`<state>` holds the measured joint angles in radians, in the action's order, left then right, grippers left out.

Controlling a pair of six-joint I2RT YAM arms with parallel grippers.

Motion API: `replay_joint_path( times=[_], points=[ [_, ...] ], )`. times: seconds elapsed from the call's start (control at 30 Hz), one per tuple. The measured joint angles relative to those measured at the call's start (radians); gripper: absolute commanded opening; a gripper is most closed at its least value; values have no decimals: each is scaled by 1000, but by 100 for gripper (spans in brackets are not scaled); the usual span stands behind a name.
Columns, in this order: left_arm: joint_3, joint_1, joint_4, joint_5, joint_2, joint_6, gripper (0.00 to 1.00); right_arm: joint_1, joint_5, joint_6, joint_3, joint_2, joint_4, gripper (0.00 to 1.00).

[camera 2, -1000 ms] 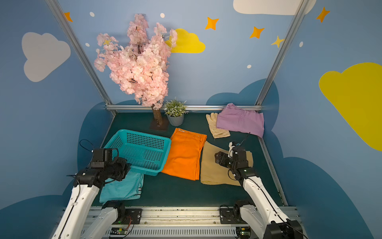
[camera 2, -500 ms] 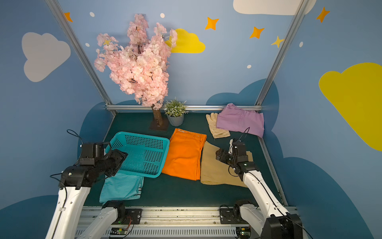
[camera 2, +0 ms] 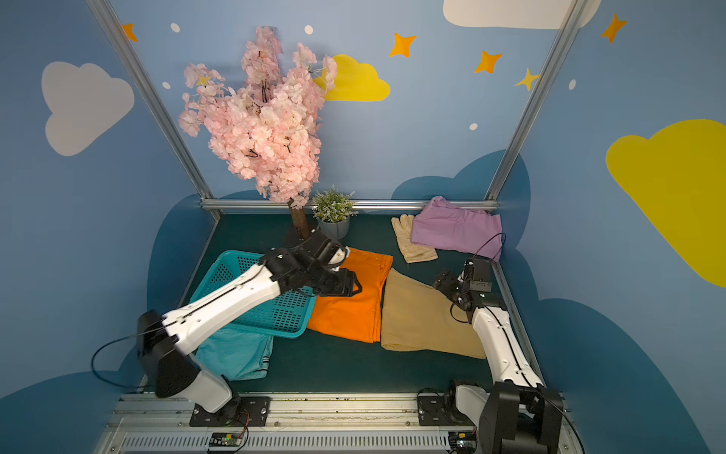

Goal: Put the folded long pants in the basket
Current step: Pick up the long pant at the center of the board.

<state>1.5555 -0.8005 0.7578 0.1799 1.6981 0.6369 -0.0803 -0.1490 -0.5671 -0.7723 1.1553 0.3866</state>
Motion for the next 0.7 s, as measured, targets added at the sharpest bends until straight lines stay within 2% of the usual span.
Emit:
replay_joint_path(
  times=[0.13, 0.3, 0.47, 0.7],
  points=[
    [138, -26, -18, 26, 260, -42, 65, -66, -40, -12, -48, 70, 50, 81],
    [307, -24, -7, 58, 489, -66, 64, -103, -102, 21, -71, 101, 88, 80],
    [418, -32, 2, 78, 599, -77, 64, -113, -134, 29, -71, 104, 98, 81],
    [429, -40, 8, 79, 629, -69, 62, -114, -169, 34, -71, 120, 97, 79]
  ],
)
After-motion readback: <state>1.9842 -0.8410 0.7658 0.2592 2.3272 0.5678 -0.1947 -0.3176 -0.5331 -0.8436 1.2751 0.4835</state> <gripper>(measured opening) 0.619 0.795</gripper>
